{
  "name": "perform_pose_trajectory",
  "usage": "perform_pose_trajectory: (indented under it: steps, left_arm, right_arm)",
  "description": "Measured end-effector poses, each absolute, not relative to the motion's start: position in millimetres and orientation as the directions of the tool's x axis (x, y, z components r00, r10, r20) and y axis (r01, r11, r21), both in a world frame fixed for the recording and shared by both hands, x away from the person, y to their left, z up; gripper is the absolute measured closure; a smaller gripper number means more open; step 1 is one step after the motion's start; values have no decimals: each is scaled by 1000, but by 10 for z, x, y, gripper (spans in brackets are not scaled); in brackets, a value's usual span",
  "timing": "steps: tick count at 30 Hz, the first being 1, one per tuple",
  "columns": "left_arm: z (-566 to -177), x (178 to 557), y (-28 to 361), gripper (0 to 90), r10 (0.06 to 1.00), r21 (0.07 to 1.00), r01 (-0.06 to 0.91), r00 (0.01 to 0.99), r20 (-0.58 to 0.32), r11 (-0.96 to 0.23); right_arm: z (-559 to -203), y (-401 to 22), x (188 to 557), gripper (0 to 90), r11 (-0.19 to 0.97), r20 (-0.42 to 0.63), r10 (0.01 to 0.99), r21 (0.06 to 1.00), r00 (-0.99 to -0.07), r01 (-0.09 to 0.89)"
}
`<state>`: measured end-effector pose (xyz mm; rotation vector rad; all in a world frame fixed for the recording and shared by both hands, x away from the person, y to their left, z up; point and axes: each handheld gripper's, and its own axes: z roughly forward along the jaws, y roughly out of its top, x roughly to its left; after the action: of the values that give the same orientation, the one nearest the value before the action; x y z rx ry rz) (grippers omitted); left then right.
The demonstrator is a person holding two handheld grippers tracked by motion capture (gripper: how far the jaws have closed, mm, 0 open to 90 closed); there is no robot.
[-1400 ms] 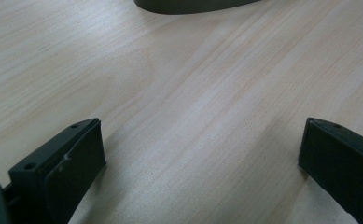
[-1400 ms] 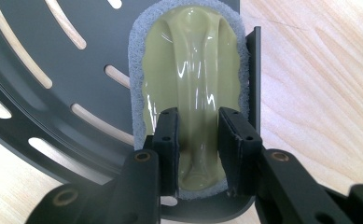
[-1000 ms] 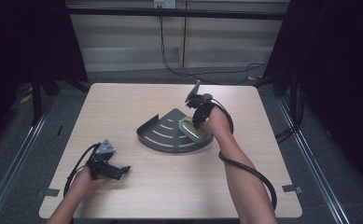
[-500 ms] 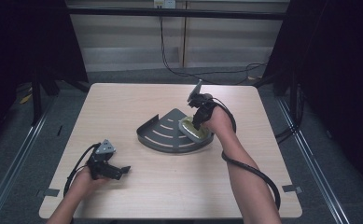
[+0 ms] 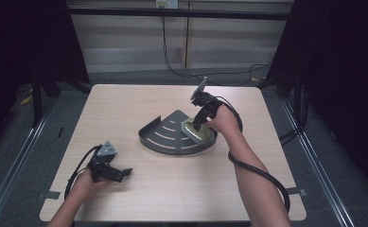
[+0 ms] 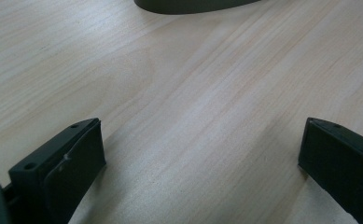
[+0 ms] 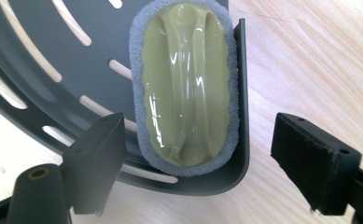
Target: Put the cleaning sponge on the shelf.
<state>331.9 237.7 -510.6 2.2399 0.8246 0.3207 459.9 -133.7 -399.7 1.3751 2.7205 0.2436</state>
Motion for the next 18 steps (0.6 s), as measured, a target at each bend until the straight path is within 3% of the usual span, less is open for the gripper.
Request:
perform_pose_trajectory:
  steps: [18]
  left_arm:
    - [-5110,3316,2374,0,641,700,475,767,-32,-534]
  right_arm:
    - [-3838,-1435,4480,162,583,19,801,208,-599,786]
